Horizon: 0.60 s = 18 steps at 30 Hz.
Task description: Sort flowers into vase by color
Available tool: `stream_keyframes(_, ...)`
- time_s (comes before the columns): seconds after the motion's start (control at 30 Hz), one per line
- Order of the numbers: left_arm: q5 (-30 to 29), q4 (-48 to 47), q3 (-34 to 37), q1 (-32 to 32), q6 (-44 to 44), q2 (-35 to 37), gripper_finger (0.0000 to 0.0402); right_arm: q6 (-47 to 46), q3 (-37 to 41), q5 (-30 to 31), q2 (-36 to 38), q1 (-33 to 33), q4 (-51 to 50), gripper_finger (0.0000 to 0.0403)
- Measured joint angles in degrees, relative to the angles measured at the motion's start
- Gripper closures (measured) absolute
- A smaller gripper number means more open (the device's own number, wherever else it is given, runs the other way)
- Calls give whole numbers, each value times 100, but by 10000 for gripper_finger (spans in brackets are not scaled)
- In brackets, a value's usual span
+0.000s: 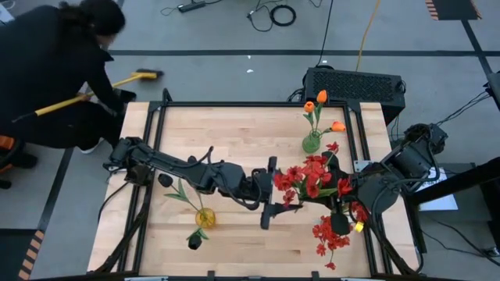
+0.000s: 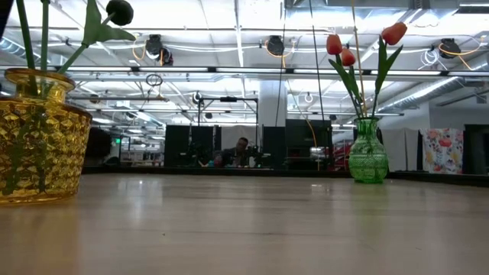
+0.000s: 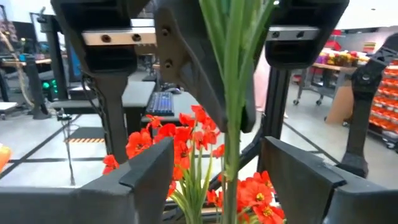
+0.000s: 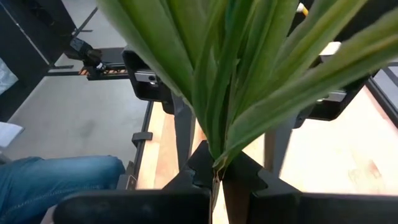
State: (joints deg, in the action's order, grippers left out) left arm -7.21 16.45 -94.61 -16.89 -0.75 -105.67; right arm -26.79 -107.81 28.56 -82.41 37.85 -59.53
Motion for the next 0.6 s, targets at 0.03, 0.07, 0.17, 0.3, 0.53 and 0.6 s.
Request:
stream_keyframes(0.03,44,-7,0,5,-3,0,158,1,0,0,0,0,0,399)
stream_keyframes(0.07,105,-11,0,18,-2,0,166,4,0,-2,0,-2,0,399)
stream_keyframes(0.17,143,-26,0,31,-32,0,189,32,0,-4,0,-13,0,399)
stream_keyframes(0.3,141,-83,0,34,-31,0,205,53,0,-9,0,-91,0,399)
stream_keyframes(0.53,90,64,7,45,105,-101,208,81,0,-46,0,-215,-17,399)
stream_keyframes(0.6,63,94,9,68,107,-95,209,88,0,-52,0,-231,-20,399)
